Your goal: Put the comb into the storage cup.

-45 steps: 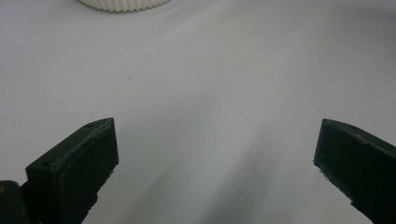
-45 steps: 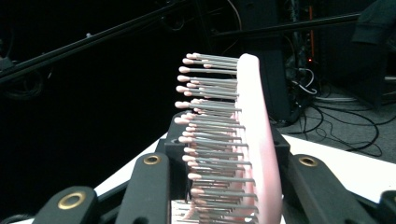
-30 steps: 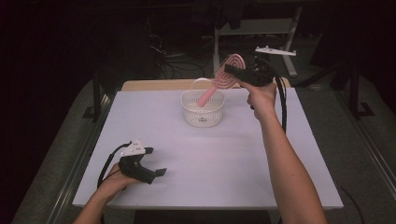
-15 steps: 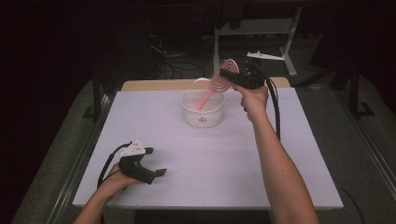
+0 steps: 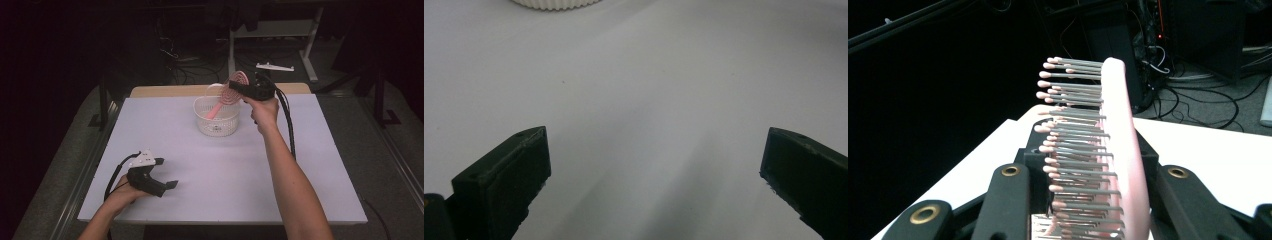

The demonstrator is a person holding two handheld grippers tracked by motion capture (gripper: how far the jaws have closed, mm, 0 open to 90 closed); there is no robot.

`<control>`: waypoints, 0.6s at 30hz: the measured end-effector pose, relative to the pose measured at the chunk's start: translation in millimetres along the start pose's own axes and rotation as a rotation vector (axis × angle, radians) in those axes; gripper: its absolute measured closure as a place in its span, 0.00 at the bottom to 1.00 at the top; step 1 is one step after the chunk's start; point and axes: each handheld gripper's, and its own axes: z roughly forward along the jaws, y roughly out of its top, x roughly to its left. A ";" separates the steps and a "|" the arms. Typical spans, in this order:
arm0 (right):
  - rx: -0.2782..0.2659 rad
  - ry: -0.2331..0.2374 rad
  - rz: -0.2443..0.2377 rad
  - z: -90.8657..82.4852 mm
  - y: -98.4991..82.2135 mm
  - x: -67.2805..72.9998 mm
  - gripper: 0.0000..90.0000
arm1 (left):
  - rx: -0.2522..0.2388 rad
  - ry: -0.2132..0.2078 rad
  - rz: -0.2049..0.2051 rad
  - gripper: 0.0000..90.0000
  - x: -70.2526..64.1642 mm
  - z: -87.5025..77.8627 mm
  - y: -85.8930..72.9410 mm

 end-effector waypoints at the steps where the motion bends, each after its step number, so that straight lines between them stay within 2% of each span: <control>1: 0.003 0.000 0.002 1.8 -1.7 0.1 0.70 | 0.001 0.000 0.001 0.00 -0.1 0.0 0.0; 18: 0.035 -0.002 0.022 25.8 -19.0 -1.1 0.70 | 0.008 -0.001 0.008 0.00 0.3 0.8 -0.6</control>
